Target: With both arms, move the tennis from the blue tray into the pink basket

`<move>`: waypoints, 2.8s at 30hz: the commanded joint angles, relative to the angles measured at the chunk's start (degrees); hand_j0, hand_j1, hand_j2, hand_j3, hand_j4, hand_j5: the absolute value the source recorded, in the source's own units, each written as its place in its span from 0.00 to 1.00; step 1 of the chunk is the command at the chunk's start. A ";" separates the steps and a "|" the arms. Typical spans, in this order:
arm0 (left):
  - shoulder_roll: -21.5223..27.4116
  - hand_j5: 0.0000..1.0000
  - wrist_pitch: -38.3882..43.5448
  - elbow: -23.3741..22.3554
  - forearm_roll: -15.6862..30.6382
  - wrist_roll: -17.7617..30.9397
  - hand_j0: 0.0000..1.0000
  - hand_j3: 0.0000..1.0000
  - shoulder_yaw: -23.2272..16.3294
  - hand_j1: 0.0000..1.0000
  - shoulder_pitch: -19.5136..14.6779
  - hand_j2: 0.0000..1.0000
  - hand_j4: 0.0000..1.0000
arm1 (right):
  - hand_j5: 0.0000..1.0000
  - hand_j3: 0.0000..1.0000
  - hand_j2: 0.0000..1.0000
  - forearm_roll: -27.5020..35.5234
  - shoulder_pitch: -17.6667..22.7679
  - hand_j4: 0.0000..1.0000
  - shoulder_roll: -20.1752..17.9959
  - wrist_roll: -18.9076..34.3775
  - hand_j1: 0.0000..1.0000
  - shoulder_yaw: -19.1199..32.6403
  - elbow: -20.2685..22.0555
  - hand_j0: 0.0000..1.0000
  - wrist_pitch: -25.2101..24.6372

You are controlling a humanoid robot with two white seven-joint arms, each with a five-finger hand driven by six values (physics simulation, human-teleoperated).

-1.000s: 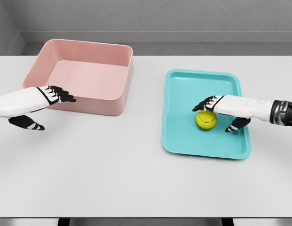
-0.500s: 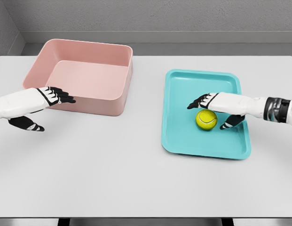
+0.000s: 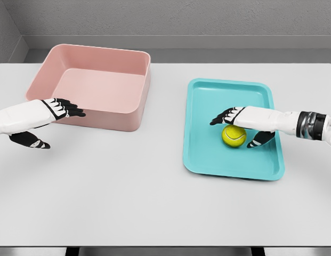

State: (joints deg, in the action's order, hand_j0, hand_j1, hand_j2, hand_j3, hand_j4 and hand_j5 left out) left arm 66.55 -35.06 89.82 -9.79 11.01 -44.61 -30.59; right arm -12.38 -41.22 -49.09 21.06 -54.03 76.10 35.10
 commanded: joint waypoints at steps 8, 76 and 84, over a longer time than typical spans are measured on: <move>0.07 1.00 0.06 0.09 0.38 -0.03 1.00 1.00 0.14 1.00 0.00 1.00 1.00 | 0.99 0.99 0.99 0.34 -0.09 0.99 -0.04 0.04 0.99 0.07 0.11 0.99 -0.10; 0.51 1.00 0.06 0.00 0.38 -0.55 1.00 1.00 0.22 1.00 0.18 1.00 1.00 | 0.50 0.50 0.50 3.24 -5.80 0.50 6.64 0.21 0.50 0.68 5.64 0.50 -0.10; 0.86 1.00 0.06 0.79 0.38 -0.82 1.00 1.00 0.84 1.00 1.41 1.00 1.00 | 0.50 0.50 0.50 3.24 -6.24 0.50 9.45 0.21 0.50 0.42 5.55 0.50 -0.10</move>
State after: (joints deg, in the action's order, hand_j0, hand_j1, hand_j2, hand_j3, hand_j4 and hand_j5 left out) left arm 67.29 -35.06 90.33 -9.80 10.29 -43.90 -29.18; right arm -9.57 -47.64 -40.42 21.31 -53.58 81.69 35.12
